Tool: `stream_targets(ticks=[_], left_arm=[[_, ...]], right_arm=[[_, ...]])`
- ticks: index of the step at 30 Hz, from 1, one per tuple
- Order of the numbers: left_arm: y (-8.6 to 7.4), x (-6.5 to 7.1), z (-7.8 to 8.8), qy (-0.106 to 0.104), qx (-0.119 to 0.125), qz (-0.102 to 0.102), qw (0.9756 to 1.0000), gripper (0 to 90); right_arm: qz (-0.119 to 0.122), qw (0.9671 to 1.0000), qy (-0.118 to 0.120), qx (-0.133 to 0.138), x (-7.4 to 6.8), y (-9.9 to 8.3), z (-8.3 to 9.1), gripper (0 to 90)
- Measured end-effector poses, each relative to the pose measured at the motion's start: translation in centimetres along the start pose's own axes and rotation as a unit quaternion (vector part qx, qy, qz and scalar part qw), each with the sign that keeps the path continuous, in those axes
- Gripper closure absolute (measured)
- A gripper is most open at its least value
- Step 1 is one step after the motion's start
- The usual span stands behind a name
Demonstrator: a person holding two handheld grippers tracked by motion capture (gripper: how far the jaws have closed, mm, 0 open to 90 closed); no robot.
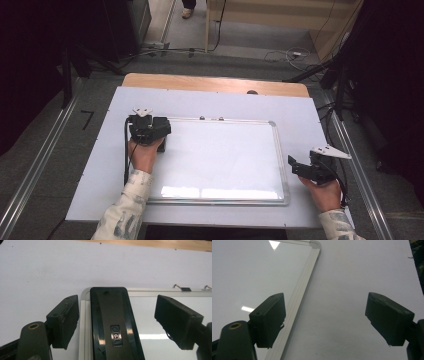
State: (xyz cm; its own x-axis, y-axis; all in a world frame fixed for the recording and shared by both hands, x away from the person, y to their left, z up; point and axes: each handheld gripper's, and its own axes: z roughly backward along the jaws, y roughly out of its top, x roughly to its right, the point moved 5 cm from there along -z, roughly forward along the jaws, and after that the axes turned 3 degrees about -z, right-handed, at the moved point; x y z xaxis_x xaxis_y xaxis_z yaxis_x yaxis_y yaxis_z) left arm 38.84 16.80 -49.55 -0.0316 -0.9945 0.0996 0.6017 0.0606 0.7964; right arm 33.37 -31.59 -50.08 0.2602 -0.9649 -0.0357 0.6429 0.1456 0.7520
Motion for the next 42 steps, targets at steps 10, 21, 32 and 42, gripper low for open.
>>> stream_targets(ticks=[10, 21, 32, 42], left_arm=[[-0.2, -0.5, 1.0, -0.006, 0.004, 0.000, 1.0000, 19.2], [-0.4, -0.4, 1.9, -0.015, 0.013, -0.013, 0.9997, 19.2], [-0.7, -0.3, 2.9, -0.021, 0.019, -0.018, 0.9994, 19.2], [-1.5, -0.6, 3.6, -0.026, 0.019, -0.022, 0.9993, 18.1]], right_arm=[[0.001, 1.0000, 0.000, 0.000, 0.0, 0.0, 0.0, 15.1], [-0.002, 1.0000, 0.001, 0.003, 0.0, 0.1, 0.1, 15.1], [-0.004, 1.0000, 0.001, 0.003, 0.1, 0.1, 0.2, 15.1], [-0.004, 1.0000, 0.001, 0.003, 0.1, 0.1, 0.2, 15.1]])
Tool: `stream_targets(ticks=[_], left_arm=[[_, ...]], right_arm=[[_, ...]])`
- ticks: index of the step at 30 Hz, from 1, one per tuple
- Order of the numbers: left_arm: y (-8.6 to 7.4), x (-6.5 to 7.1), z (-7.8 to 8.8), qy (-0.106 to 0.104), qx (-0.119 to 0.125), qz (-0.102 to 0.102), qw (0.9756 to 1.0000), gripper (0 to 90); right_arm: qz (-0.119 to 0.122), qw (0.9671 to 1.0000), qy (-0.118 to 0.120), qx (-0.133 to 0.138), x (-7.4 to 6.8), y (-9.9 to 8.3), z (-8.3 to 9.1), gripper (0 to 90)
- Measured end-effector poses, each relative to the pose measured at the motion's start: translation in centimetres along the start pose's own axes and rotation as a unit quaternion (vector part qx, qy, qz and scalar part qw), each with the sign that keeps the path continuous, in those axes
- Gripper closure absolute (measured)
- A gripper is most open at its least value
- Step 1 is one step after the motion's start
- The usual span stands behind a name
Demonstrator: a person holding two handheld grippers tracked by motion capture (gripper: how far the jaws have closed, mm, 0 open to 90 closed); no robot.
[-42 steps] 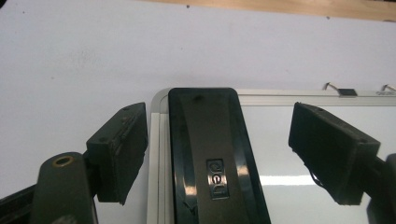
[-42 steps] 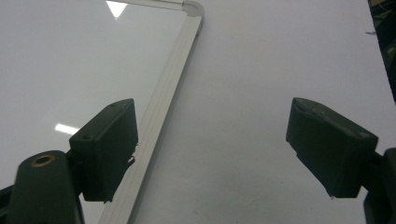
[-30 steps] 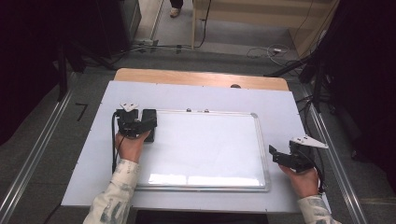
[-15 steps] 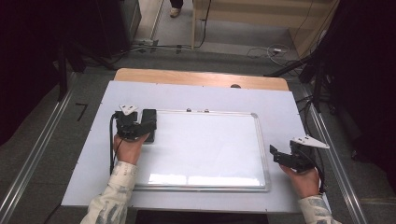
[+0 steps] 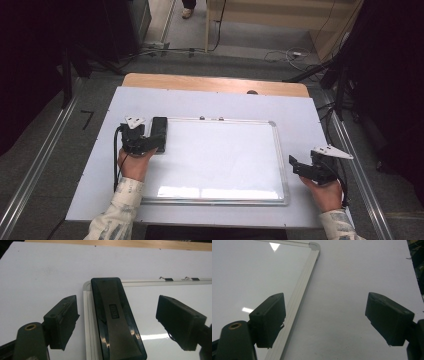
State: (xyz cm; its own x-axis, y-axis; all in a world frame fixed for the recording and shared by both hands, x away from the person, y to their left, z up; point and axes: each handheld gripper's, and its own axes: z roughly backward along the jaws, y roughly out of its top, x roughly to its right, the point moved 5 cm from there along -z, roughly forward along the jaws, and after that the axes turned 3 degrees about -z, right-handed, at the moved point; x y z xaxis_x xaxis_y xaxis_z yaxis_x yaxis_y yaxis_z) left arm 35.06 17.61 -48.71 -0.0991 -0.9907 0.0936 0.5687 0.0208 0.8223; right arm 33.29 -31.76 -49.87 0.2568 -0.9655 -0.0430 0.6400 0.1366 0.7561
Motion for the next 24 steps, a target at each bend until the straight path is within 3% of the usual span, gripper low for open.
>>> stream_targets(ticks=[10, 24], left_arm=[[-0.7, -0.9, 1.0, -0.004, 0.002, 0.010, 0.9999, 16.7], [-2.4, -4.0, 2.9, 0.022, 0.001, 0.009, 0.9997, 16.7]], right_arm=[[-0.001, 1.0000, 0.000, 0.000, 0.0, 0.0, 0.0, 15.1], [-0.003, 1.0000, -0.002, 0.002, 0.2, -0.1, 0.2, 15.1]])
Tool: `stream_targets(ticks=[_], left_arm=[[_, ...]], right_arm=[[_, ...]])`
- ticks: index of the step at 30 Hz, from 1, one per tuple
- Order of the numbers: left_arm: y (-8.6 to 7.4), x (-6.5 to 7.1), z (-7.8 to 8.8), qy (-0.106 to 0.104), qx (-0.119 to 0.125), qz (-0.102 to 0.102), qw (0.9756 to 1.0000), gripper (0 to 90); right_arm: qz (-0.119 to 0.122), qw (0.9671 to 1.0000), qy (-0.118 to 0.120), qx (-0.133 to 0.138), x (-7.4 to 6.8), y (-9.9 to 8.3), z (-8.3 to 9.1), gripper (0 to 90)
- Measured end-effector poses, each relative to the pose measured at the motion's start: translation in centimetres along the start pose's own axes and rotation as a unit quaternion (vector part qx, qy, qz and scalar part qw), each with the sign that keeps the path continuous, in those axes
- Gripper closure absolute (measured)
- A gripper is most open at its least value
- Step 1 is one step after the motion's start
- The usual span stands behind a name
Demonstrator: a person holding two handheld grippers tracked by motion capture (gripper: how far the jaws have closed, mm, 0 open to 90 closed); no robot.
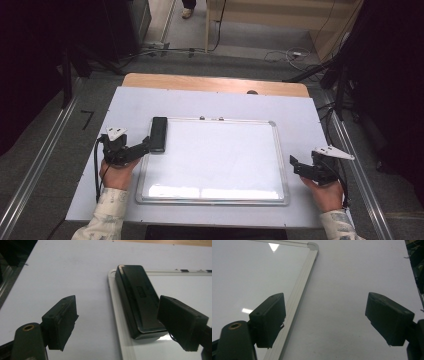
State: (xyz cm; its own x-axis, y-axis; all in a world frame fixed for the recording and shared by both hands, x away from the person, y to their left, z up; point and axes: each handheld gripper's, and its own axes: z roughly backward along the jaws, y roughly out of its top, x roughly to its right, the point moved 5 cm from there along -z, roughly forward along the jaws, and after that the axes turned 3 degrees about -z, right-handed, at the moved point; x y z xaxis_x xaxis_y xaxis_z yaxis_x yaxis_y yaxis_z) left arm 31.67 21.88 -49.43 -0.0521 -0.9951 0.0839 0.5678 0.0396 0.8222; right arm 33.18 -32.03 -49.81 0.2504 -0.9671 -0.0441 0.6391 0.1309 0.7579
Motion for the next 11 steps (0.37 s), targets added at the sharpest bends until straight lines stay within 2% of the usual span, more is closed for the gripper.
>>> stream_targets(ticks=[3, 11], left_arm=[[-0.4, -0.7, 0.2, 0.008, -0.003, -0.002, 1.0000, 16.7], [-1.2, -2.7, 0.4, 0.021, -0.008, 0.014, 0.9996, 16.7]], right_arm=[[-0.002, 1.0000, -0.001, 0.002, 0.1, 0.0, 0.1, 15.1], [-0.003, 1.0000, -0.002, 0.001, 0.1, 0.0, 0.1, 15.1]])
